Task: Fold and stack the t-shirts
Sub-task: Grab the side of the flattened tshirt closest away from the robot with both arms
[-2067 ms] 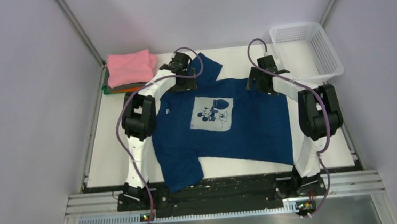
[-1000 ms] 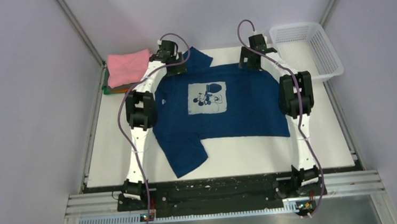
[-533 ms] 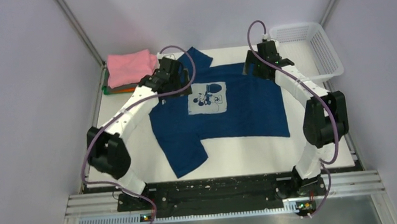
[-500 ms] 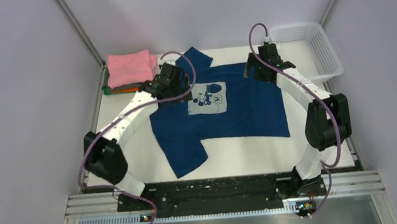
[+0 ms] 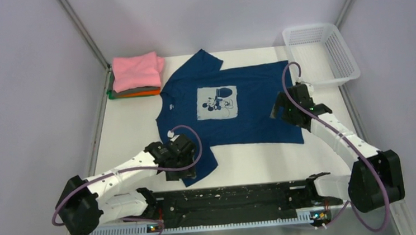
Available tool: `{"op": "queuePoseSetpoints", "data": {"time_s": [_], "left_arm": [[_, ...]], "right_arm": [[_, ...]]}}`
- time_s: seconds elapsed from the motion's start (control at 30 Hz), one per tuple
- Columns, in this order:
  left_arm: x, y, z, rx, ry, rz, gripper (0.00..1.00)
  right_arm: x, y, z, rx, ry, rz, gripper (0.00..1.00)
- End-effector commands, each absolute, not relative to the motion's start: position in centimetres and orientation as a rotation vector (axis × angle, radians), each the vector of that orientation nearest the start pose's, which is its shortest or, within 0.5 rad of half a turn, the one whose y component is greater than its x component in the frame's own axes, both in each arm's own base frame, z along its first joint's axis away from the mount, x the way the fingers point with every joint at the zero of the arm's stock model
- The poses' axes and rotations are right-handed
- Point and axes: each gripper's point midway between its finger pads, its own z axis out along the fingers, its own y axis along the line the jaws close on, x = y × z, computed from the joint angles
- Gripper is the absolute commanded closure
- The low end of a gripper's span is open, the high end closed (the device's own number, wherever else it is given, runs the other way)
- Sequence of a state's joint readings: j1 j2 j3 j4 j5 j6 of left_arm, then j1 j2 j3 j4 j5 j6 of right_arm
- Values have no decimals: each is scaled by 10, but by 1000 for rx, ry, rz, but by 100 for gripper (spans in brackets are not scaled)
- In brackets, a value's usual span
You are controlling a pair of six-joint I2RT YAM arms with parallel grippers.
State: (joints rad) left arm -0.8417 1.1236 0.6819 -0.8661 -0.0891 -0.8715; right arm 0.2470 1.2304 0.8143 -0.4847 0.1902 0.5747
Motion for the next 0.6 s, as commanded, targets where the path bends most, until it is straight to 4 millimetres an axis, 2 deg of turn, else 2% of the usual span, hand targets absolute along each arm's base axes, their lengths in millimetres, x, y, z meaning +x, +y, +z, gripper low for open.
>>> {"op": "queuePoseSetpoints", "data": {"time_s": [0.0, 0.13, 0.27, 0.4, 0.47, 0.53, 0.57], "left_arm": [[113, -166, 44, -178, 2875, -323, 34], [102, -168, 26, -184, 2905, -377, 46], [97, -160, 11, -188, 2927, -324, 51], [97, -158, 3, -179, 2940, -288, 61], [101, -159, 1, -188, 2926, -275, 71], [107, -161, 3, -202, 2911, -261, 92], [109, -162, 5, -205, 2903, -260, 100]], "right_arm": [[286, 56, 106, 531, 2360, 102, 2], [269, 41, 105, 569, 2342, 35, 1], [256, 31, 102, 609, 2331, -5, 1], [242, 21, 95, 664, 2347, -60, 1], [234, 13, 91, 701, 2339, -99, 1], [225, 9, 87, 746, 2335, -110, 2], [220, 8, 83, 769, 2334, -115, 2]]}}
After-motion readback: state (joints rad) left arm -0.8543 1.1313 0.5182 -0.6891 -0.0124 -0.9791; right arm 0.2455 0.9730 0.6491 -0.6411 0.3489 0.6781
